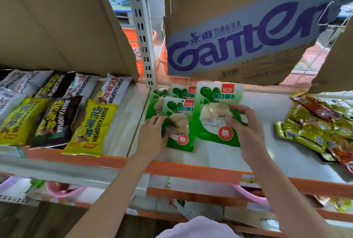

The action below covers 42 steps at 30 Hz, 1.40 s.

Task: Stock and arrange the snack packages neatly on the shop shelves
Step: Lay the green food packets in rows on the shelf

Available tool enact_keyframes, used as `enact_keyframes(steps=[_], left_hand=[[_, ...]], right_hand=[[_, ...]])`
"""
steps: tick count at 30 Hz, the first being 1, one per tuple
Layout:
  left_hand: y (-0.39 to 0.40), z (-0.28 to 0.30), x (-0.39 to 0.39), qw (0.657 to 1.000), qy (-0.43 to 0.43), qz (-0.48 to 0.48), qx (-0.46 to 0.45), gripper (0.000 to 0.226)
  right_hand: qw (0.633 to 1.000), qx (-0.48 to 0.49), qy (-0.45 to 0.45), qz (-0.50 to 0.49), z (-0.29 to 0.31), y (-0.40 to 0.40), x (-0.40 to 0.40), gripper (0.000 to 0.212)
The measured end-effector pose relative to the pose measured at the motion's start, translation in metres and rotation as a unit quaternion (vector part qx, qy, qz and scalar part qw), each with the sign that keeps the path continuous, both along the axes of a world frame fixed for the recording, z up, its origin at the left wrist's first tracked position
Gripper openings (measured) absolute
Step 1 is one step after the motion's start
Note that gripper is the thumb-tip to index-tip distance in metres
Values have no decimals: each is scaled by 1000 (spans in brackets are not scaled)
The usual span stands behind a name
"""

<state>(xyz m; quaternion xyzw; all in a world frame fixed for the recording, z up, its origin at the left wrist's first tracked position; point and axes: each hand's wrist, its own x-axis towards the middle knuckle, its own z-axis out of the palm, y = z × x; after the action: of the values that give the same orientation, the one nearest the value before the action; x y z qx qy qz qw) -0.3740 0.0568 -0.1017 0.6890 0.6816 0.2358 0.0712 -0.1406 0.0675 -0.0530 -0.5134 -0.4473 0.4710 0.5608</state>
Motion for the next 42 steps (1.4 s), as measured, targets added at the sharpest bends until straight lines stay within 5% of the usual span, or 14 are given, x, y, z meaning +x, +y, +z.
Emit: enact_keyframes(steps=[2,4,7,16,24,38,42], left_hand=[[0,0,2,999,-38,4,9,34],[-1,2,0,993,-109,37,21,29],[-7,5,-1,983,-164,60,53,23],[-16,21,15,984,-82,24,157,29],[-4,26,71,985,63,-157,25,23],[32,29,223,952,73,-297,-12,30],[45,32,278,943,40,-329,-11,29]], right_hand=[[998,28,-55,11,0,2,-14,35],[974,47,-217,55,-8,4,-27,29],[849,22,-496,180,-36,2,-40,43],[808,25,-521,274,-28,2,-14,49],[692,83,-651,300,-18,-10,37,37],[730,15,-664,161,-10,-21,204,35],[796,-16,-602,65,-10,-14,250,29]])
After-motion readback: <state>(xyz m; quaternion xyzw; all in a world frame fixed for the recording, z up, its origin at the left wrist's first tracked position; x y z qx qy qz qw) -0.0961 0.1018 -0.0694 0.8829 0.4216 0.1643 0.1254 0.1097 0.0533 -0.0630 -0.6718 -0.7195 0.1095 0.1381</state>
